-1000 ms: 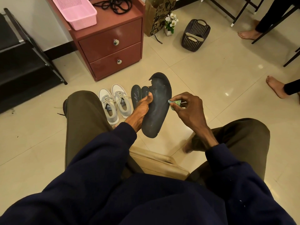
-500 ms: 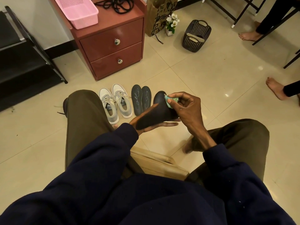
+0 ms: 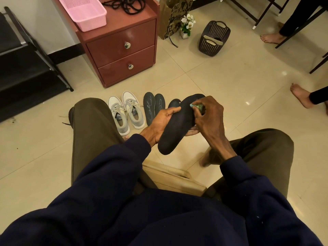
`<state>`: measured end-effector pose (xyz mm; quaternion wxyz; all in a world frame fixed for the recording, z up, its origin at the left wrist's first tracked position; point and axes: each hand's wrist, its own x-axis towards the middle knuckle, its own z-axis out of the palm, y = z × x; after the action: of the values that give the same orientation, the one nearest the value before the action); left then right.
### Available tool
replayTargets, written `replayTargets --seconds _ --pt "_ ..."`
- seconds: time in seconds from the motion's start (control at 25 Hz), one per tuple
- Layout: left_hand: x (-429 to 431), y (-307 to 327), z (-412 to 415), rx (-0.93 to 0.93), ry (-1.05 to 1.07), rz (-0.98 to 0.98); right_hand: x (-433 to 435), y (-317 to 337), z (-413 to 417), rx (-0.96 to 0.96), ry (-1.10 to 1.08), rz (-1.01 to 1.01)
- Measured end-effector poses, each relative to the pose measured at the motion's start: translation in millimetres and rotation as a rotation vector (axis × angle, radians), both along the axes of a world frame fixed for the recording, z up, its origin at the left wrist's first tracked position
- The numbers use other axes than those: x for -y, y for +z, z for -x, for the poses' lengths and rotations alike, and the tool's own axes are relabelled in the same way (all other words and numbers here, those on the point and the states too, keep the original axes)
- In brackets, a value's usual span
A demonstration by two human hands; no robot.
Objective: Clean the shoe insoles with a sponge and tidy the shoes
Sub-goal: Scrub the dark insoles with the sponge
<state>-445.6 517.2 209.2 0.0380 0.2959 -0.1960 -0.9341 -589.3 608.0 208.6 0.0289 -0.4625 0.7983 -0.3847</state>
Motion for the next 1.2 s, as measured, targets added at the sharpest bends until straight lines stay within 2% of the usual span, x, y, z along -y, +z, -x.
replayTargets --seconds 0.08,0.2,0.28,0.32,0.4,0.48,0.52,0.68,0.76,0.88,0.96,1.08,1.2 --pt "-1 -3 2 -0.066 -0.007 -0.07 -2 -1 8 -0.01 -0.035 0.01" --pt "3 -17 3 -0.053 -0.007 -0.024 -2 6 -11 0.029 0.269 -0.054" --pt "3 -21 4 -0.042 -0.01 -0.045 1 9 -21 -0.041 0.403 -0.087" --pt "1 -19 4 -0.044 -0.026 -0.047 4 9 -18 -0.088 0.366 -0.071" --pt "-2 -18 5 -0.039 -0.055 -0.04 5 8 2 -0.154 0.155 -0.039" --pt "-4 -18 5 -0.038 -0.089 -0.032 -1 7 19 -0.132 0.007 -0.032" --pt "-4 -17 5 -0.048 -0.088 -0.026 -2 7 18 -0.101 0.027 -0.034" --pt "-1 -23 5 -0.054 -0.034 -0.014 3 8 -16 -0.055 0.386 -0.099" --pt "-2 -27 6 -0.053 -0.039 -0.02 6 7 -8 -0.107 0.305 -0.101" --pt "-3 -30 6 -0.08 -0.076 -0.026 -2 5 18 -0.058 0.015 -0.098" --pt "-4 -28 6 -0.125 -0.084 0.039 -3 6 14 -0.011 0.059 -0.088" --pt "-4 -24 6 -0.126 -0.041 0.155 2 9 -4 -0.025 0.277 -0.12" --pt "-3 -27 7 -0.128 -0.063 0.19 2 10 10 -0.086 0.088 -0.14"
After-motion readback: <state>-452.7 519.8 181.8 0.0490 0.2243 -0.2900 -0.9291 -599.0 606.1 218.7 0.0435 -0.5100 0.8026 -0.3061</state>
